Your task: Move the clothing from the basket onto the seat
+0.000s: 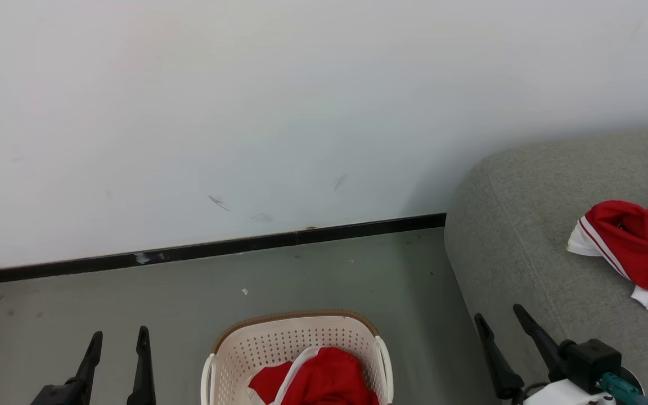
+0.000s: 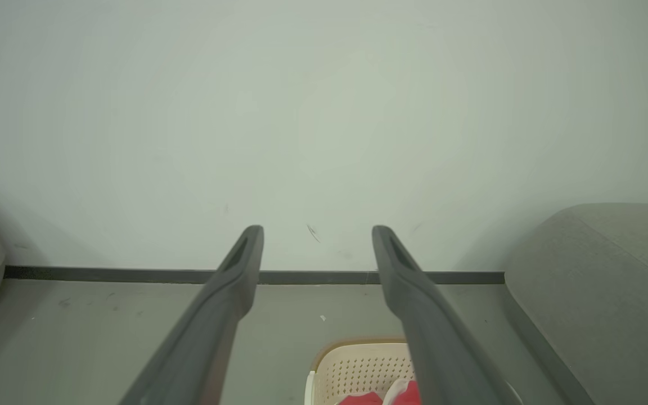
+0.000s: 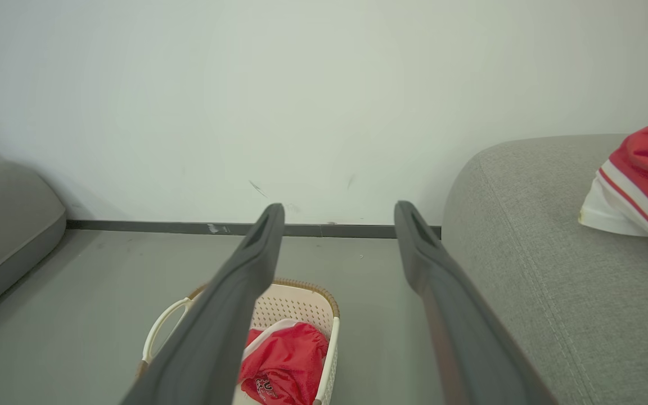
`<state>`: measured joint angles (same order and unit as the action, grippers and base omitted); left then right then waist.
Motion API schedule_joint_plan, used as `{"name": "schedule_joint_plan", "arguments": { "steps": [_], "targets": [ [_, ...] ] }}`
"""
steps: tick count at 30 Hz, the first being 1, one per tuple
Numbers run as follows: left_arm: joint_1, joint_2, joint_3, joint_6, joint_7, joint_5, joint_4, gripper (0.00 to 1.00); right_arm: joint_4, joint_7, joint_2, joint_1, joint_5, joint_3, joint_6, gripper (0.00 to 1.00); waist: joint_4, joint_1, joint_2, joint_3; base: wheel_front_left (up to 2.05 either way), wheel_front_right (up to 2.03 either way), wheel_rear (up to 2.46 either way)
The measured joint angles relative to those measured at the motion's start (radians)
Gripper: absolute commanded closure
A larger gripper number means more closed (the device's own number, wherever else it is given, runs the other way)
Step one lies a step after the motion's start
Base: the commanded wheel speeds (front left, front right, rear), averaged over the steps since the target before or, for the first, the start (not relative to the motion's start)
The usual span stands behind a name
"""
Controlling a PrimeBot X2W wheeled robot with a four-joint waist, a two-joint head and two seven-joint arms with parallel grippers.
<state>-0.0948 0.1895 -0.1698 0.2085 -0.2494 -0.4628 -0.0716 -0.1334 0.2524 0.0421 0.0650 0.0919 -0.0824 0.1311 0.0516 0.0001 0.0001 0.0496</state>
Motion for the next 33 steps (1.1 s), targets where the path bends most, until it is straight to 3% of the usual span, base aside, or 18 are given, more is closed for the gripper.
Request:
{"name": "schedule_joint_plan", "arguments": {
  "steps": [33],
  "targets": [
    [-0.017, 0.002, 0.006, 0.000, 0.000, 0.000, -0.001, 0.00, 0.057, 0.000, -0.001, 0.036, 0.005, -0.021, 0.000, 0.00, 0.008, 0.0000, 0.0000, -0.014, 0.00, 0.00, 0.00]
  ]
}}
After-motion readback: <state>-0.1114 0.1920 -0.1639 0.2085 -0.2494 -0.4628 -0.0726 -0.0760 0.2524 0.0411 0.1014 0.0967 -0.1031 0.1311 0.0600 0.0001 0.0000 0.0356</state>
